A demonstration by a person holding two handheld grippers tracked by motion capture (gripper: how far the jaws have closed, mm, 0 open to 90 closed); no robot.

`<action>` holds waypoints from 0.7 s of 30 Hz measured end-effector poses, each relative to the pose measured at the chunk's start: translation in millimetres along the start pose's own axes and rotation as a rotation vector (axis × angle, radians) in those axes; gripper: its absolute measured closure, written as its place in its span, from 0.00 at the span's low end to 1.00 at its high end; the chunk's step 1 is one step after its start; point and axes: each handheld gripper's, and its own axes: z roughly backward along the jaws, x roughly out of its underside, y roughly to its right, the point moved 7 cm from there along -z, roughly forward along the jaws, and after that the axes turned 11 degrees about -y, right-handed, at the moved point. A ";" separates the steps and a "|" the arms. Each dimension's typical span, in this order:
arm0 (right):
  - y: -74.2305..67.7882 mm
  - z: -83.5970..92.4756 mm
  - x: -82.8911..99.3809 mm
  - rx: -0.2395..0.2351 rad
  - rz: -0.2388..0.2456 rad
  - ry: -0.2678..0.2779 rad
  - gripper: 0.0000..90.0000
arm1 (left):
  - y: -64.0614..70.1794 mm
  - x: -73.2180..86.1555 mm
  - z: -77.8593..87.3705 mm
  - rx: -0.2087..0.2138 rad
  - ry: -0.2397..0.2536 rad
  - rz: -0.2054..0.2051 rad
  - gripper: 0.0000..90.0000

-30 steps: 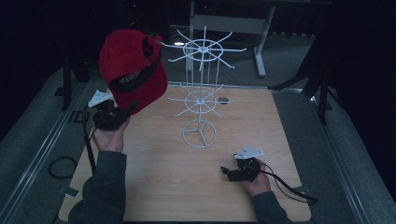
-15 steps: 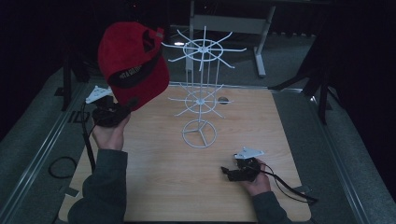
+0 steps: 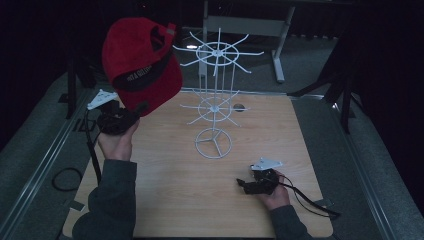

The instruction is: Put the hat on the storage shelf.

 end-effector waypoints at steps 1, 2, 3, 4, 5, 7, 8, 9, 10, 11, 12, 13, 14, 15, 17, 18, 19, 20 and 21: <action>0.0 0.0 0.0 0.000 0.000 0.000 0.22 | 0.8 -0.6 0.5 0.002 0.002 -0.002 0.95; 0.0 0.0 0.0 0.000 0.000 0.000 0.22 | 1.4 -1.3 0.8 0.003 0.004 -0.003 0.96; 0.0 0.0 0.0 0.000 0.000 0.000 0.22 | 2.4 -2.1 1.3 0.009 0.006 -0.003 0.96; 0.0 0.0 0.0 0.000 0.000 0.000 0.22 | 2.4 -2.1 1.3 0.009 0.006 -0.003 0.95; 0.0 0.0 0.0 0.000 0.000 0.000 0.22 | 3.7 -3.2 2.0 0.013 0.014 -0.008 0.95; 0.0 0.0 0.0 0.000 0.000 0.000 0.22 | 5.2 -4.0 2.5 0.022 0.019 -0.011 0.95; 0.0 0.0 0.0 0.000 0.000 0.000 0.22 | 6.0 -4.3 2.6 0.024 0.020 -0.013 0.95; 0.0 0.0 0.0 0.000 0.000 0.000 0.22 | 6.8 -4.6 2.7 0.024 0.022 -0.015 0.95; 0.0 0.0 0.0 0.000 0.000 0.000 0.22 | 7.6 -4.7 2.7 0.025 0.022 -0.017 0.95; 0.0 0.0 0.0 0.000 0.000 0.000 0.22 | 8.3 -4.9 2.7 0.026 0.022 -0.021 0.95; 0.0 0.0 0.0 0.000 0.000 0.000 0.22 | 9.1 -5.0 2.6 0.024 0.022 -0.026 0.95; 0.0 0.0 0.0 0.000 0.000 0.000 0.22 | 10.0 -4.9 2.5 0.022 0.023 -0.031 0.95; 0.0 0.0 0.0 0.000 0.000 0.000 0.22 | 10.8 -4.5 2.5 0.024 0.022 -0.039 0.95; 0.0 0.0 0.0 0.000 0.000 0.000 0.22 | 11.6 -4.3 2.0 0.023 0.022 -0.043 0.95; 0.0 0.0 0.0 0.000 0.000 0.000 0.22 | 12.8 -3.6 1.2 0.021 0.019 -0.054 0.95; -0.1 0.1 0.1 0.000 -0.001 0.000 0.22 | 13.5 -3.2 0.5 0.024 0.019 -0.056 0.95; -0.1 0.1 0.1 0.000 -0.001 0.000 0.22 | 13.9 -2.6 -0.3 0.024 0.017 -0.060 0.95; -0.1 0.1 0.1 0.000 -0.001 0.000 0.22 | 14.4 -1.8 -1.0 0.023 0.014 -0.062 0.95; -0.1 0.1 0.1 0.000 -0.001 -0.001 0.22 | 14.6 -1.0 -1.9 0.019 0.011 -0.067 0.95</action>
